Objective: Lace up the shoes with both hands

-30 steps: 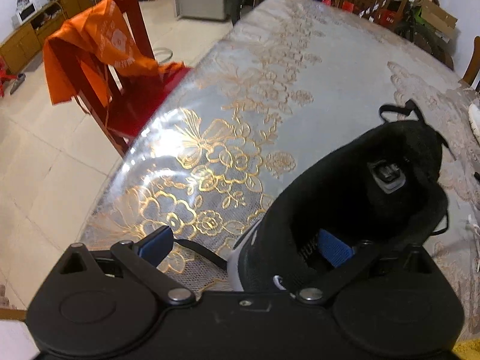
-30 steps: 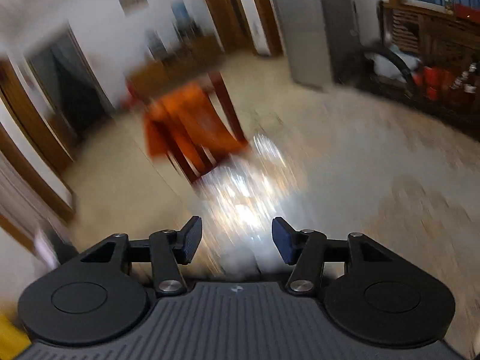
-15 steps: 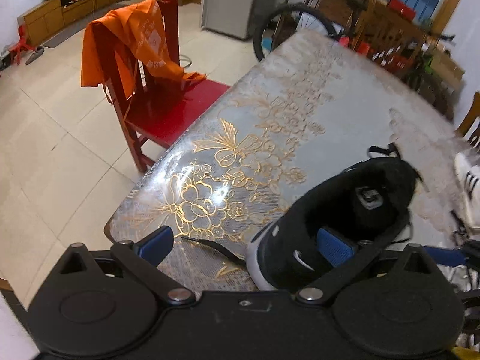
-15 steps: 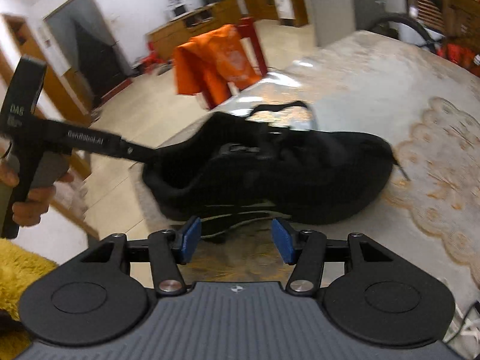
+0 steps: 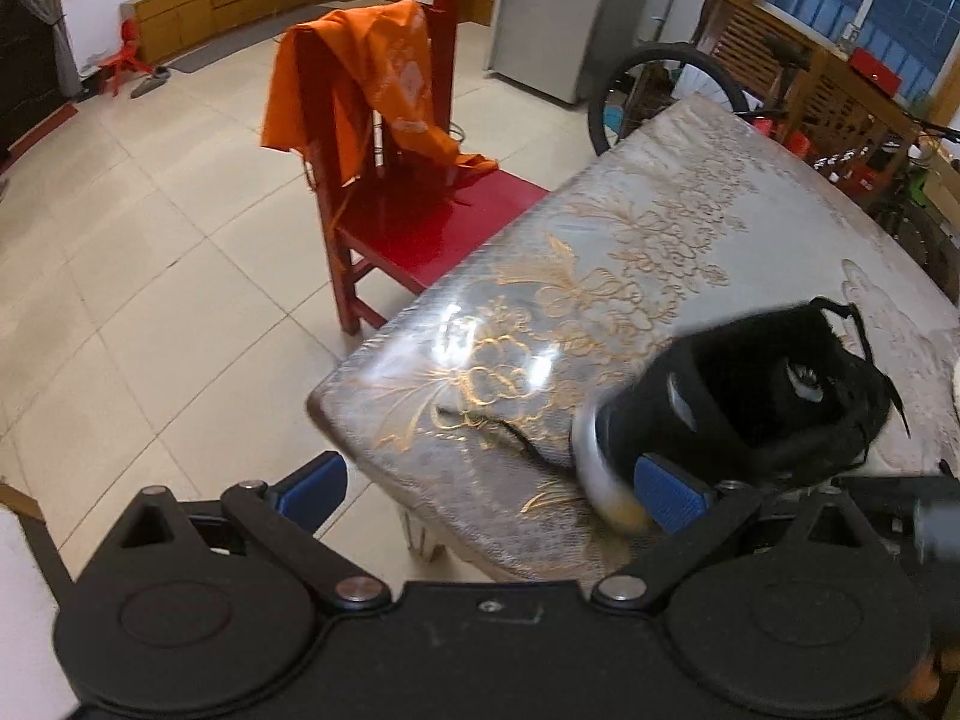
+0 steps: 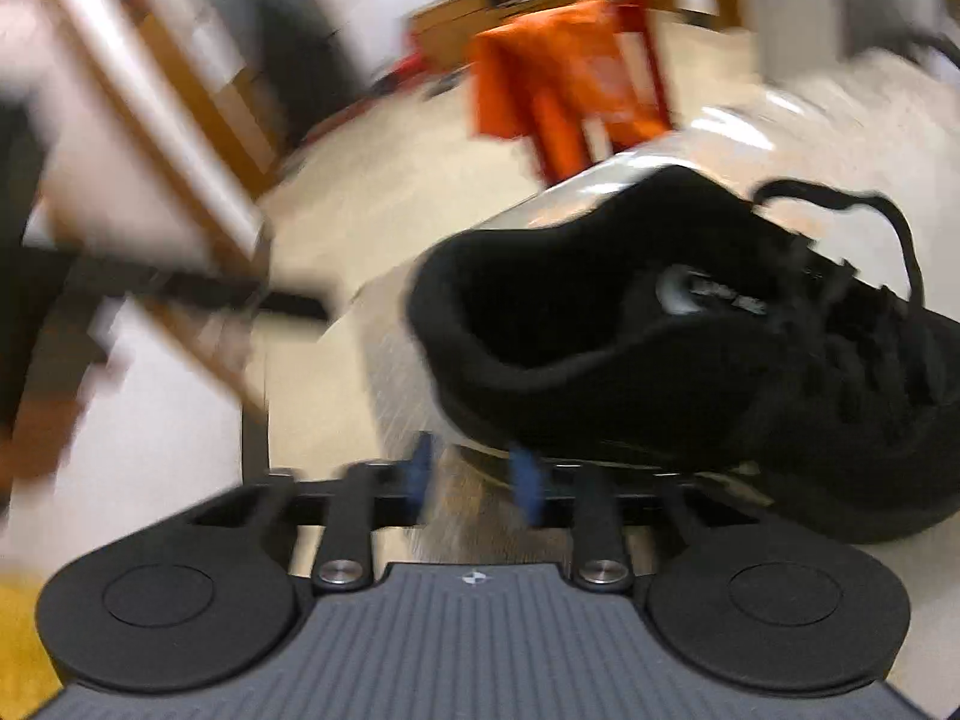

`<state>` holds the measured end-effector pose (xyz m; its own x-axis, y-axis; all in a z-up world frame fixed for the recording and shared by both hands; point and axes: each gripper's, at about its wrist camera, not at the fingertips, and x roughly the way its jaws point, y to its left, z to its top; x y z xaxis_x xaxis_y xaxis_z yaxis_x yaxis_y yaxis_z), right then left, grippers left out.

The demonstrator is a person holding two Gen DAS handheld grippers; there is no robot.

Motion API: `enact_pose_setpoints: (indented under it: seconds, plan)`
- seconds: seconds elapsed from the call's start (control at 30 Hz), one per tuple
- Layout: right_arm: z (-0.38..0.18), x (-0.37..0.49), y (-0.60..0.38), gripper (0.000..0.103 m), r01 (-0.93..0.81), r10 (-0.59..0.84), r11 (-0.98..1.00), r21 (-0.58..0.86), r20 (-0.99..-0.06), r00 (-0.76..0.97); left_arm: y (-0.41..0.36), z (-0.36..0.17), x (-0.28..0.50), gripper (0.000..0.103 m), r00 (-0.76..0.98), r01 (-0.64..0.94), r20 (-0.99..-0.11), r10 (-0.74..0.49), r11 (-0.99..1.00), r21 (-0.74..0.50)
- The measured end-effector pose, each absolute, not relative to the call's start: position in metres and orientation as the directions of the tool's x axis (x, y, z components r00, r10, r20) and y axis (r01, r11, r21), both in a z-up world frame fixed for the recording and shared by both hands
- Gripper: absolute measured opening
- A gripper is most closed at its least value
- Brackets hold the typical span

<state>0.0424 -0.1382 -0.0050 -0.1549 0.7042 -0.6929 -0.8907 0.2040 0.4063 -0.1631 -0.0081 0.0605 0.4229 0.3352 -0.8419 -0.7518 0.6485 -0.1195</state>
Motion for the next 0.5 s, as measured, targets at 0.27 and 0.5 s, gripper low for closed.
enact_pose_setpoints:
  seconds: [0.27, 0.5]
  plan:
    - [-0.011, 0.093, -0.107, 0.015, -0.743, 0.728, 0.449, 0.496, -0.685, -0.017, 0.035, 0.047, -0.158, 0.102, 0.432, -0.703, -0.858, 0.279, 0.700, -0.126]
    - [0.017, 0.019, -0.053, 0.045, -0.982, 0.700, 0.185, 0.049, -0.708, 0.096, 0.101, 0.032, -0.148, 0.102, 0.465, -0.553, -0.871, 0.157, 0.820, -0.147]
